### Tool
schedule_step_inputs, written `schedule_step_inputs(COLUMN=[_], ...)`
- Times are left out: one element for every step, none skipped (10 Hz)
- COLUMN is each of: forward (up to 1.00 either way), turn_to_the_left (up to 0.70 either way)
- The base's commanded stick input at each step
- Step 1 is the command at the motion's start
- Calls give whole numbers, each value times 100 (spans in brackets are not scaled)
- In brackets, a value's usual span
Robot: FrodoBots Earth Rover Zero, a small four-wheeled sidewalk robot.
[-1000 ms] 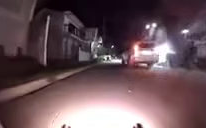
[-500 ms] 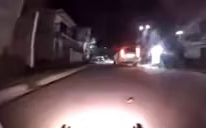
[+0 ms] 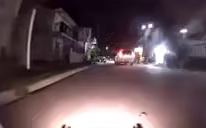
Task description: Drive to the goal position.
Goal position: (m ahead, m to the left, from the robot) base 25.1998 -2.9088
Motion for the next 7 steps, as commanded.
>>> schedule_step_inputs(forward=[85,85,85,85,85,85,85], turn_to_the_left=[0,0,0,0,0,0,-25])
